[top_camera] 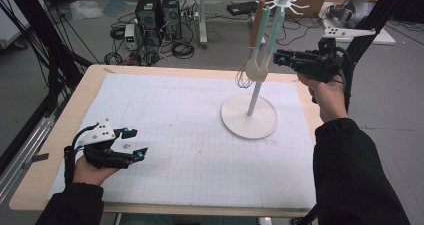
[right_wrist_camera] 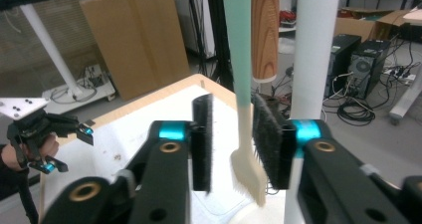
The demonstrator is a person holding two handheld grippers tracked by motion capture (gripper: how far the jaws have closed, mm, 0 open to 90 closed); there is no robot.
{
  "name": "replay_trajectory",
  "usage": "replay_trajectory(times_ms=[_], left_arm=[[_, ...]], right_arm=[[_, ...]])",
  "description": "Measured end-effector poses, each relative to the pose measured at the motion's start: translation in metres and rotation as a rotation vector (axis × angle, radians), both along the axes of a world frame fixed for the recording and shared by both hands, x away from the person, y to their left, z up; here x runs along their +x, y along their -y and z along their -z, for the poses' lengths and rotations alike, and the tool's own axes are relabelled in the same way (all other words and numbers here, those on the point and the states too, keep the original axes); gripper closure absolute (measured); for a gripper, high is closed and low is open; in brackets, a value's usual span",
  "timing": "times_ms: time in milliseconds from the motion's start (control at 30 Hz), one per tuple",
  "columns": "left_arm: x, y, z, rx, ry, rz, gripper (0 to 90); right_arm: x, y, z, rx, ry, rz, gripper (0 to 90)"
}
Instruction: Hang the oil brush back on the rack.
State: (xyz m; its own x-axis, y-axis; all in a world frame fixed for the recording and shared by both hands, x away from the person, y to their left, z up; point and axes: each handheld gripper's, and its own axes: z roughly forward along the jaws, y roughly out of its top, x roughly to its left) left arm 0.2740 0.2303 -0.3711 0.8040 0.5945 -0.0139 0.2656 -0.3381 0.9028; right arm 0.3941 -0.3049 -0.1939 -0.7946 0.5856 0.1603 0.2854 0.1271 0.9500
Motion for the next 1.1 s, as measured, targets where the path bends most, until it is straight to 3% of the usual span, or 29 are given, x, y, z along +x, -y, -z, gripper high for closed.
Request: replay_trajectory(times_ms=[300, 467, 633, 1100], left_arm=[[0.000, -0.001, -0.001, 0.000, 0.002, -0.003, 27.6], [-0.001, 0.000, -0.001, -0.005, 0.000, -0.010, 27.6], [-0.001, -0.001, -0.001, 0.003, 0.001, -0.007, 27.2], [-0.001, 0.000, 0.000, 0.010, -0.003, -0.009, 27.1]], right_arm=[[-0.010, 0.004, 0.008, 0.008, -0.011, 0.032, 44.5], [-0.017, 0.000, 0.018, -0.013, -0.019, 0.047, 31.2], [-0.022, -0.005, 0.028, -0.011, -0.023, 0.053, 25.3], [-0.038, -0.017, 0.045, 0.000, -0.010, 0.023, 21.7]])
